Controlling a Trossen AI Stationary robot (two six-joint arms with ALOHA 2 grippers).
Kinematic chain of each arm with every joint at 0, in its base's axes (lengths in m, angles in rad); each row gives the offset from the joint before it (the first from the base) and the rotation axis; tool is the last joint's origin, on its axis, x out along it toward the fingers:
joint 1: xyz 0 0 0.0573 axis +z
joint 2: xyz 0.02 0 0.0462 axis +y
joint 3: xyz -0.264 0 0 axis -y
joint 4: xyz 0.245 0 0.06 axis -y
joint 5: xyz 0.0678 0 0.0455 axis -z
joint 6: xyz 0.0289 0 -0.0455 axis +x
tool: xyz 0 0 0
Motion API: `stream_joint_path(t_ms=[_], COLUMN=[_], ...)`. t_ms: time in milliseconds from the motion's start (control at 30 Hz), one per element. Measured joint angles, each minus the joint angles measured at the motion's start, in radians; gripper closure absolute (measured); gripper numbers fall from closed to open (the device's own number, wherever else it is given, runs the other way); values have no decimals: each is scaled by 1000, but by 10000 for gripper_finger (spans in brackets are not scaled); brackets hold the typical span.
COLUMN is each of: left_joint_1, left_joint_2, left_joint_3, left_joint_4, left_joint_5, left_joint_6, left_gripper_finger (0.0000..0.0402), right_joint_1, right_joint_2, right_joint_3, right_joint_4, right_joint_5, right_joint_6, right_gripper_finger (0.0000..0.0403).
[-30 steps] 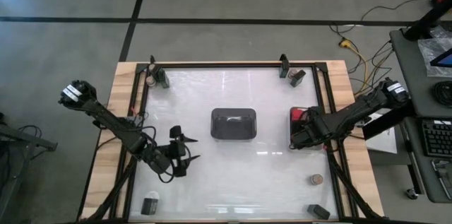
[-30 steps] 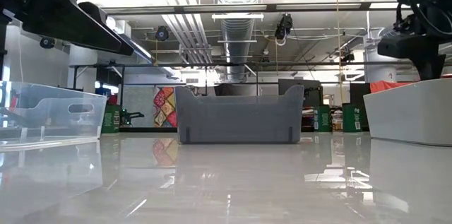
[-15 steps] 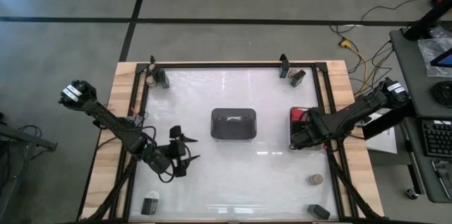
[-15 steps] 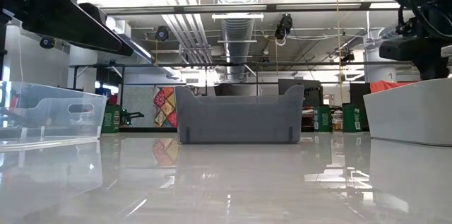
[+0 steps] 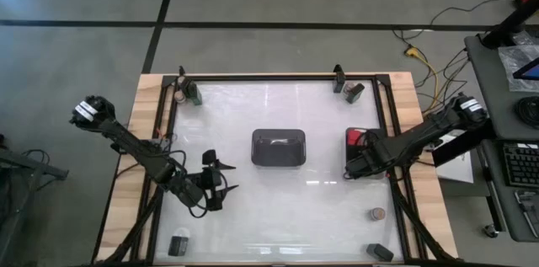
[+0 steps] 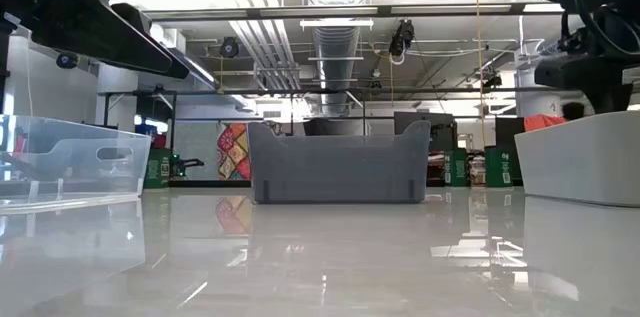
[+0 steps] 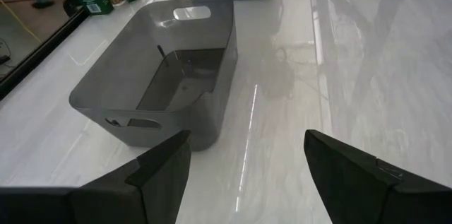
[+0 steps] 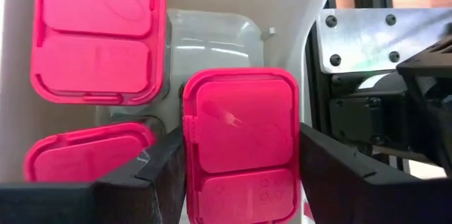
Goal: Sort spices by type
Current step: Put the red spice can into the white bin
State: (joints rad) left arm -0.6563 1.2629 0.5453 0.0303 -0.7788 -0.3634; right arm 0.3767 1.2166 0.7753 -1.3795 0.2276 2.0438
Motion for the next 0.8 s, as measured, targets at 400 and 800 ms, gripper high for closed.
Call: stream_joint_path(t_ms=[400,800], left_joint_1=[0,0], left_joint_2=[0,0], left_joint_3=[0,0], left_joint_4=[0,0], left_joint_5=[0,0], left_joint_6=[0,0], left_gripper_finger=[143,143], right_joint_1=[-1,-10], right_joint_2=[7,9], right_joint_3=[0,0], right_joint_4=[-3,-16], right_joint_5=[-9,-18], right_joint_6=[-4,-3], right_gripper_finger=[187,187])
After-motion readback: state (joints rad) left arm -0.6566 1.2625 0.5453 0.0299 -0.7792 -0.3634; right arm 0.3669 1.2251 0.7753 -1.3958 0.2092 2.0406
